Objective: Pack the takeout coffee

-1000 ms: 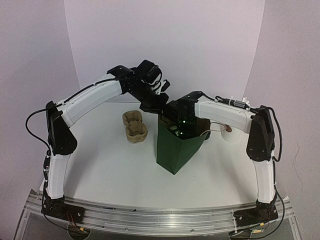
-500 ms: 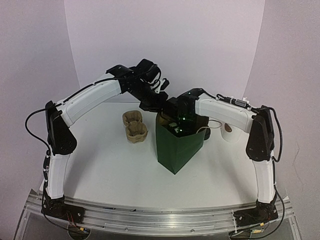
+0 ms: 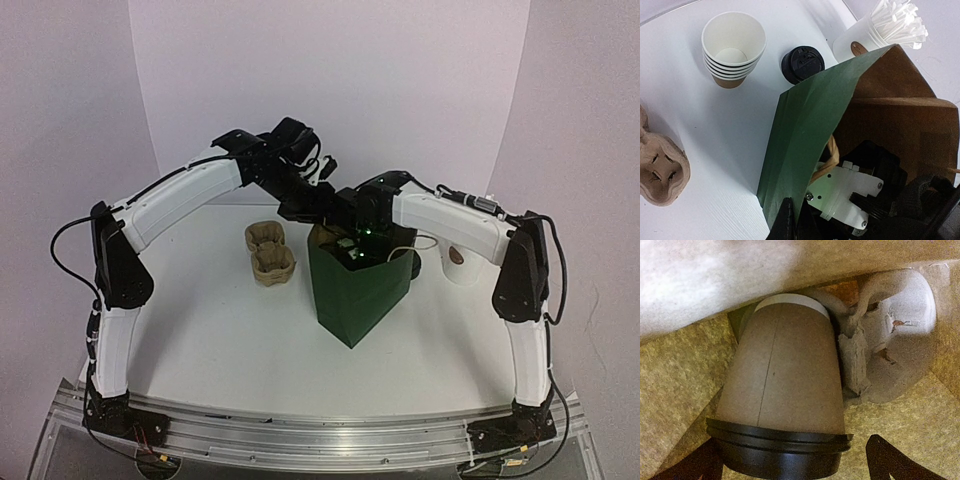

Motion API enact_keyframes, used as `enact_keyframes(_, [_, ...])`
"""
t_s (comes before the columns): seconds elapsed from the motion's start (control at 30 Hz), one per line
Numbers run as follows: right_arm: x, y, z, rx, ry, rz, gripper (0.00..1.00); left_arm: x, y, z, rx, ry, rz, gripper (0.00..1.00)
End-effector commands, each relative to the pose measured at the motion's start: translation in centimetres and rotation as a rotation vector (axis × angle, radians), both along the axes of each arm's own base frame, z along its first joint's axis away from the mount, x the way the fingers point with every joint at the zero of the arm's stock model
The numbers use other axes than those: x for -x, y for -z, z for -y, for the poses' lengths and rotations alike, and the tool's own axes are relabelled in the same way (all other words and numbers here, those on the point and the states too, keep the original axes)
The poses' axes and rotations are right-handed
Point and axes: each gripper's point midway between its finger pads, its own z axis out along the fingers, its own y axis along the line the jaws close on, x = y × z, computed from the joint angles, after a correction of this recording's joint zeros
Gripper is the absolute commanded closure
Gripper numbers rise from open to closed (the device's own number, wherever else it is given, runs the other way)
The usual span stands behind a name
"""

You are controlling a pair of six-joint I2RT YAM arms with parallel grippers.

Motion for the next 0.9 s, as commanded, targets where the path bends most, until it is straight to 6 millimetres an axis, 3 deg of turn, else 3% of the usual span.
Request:
enact_keyframes(0.0, [2.2, -2.7, 2.3, 0.064, -0.007, -0.039, 0.02, 0.0, -1.0, 1.2, 0.045, 0.028, 0.022, 1.00])
enact_keyframes(0.87, [2.2, -7.1, 0.6, -0.077, -0.023, 0.004, 0.02, -0.2, 0.1, 1.2, 0.027, 0.014, 0.002, 1.00])
